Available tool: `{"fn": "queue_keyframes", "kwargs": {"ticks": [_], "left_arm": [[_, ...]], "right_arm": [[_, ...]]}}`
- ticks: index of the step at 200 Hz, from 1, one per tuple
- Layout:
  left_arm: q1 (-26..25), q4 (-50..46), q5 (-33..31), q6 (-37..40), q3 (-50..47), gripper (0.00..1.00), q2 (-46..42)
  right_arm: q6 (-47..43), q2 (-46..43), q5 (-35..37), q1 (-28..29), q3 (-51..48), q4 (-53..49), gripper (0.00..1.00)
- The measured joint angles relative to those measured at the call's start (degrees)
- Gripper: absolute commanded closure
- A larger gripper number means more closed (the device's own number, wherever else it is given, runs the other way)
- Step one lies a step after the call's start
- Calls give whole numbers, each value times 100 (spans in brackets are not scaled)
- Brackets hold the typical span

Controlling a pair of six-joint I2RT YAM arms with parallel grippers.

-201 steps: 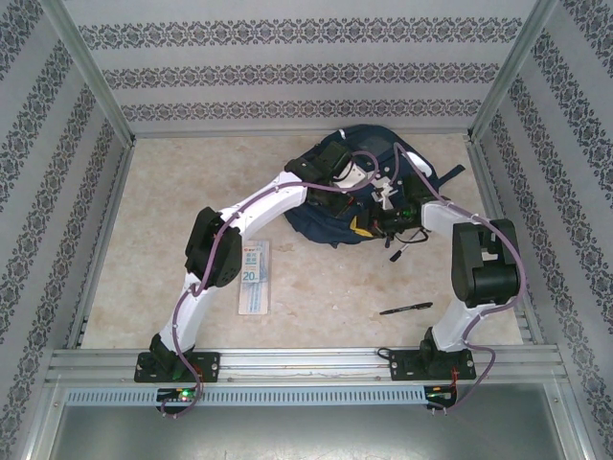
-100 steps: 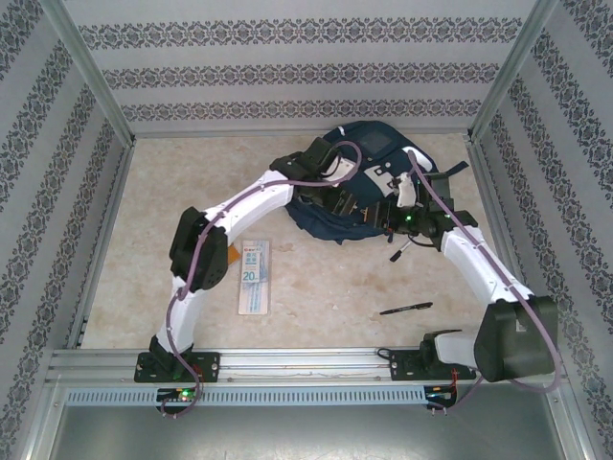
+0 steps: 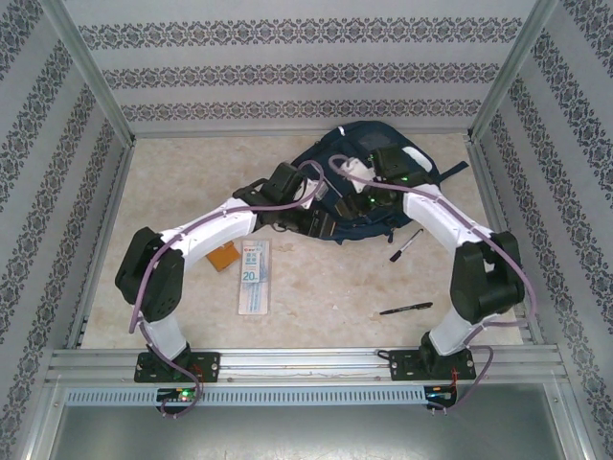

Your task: Pack books, pencil case, and school supplies into a backpack

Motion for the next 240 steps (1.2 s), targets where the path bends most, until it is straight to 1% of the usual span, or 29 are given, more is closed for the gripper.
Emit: {"fn": "queue_keyframes", "kwargs": {"ticks": [30,48,68,87,92,96,102,108,112,118,126,150,187,216,240], "left_arm": [[48,420,118,-20,-507,47,-315],[166,614,184,-140,-752,48,-514],[378,828,214,-260,-997,47,-719],[501,953,214,-315,-1165,46,-874],[507,990,212,-321,-1207,45,-907],[507,1040,214,-330,-1248,45,-933],[505,1091,216,-343,-1296,45,-960],[505,1143,219,-358,-1349,45,-981],[505,1172,219,-365,-1377,45,-992],[505,1211,219,-389,-1421,44,-1003],[505,1257,214,-413,-1464,43,-1008],[505,1362,129,-485,-1526,37,-1008],[492,1652,-212,-619,-1484,36,-914],[411,1878,-474,-787,-1049,35,-295],[214,2076,-678,-1001,-776,34,140]], "right_arm": [[-1102,461,304,50,280,-238,42],[-1722,614,442,42,332,-378,42],[-2236,750,608,39,343,-466,43],[-2540,914,800,39,393,-450,46],[-2597,955,820,39,404,-417,50],[-2662,984,837,39,404,-398,55],[-2750,1016,857,42,404,-372,66],[-2798,1038,879,42,402,-352,79],[-2809,1049,909,46,400,-326,85],[-2852,1049,909,57,396,-280,93],[-2887,1047,949,72,380,-133,100],[-2804,905,835,50,243,341,100],[-2229,597,310,-111,203,664,100],[-1757,518,-24,-188,210,857,100],[-1303,518,-251,-225,232,946,100]]}}
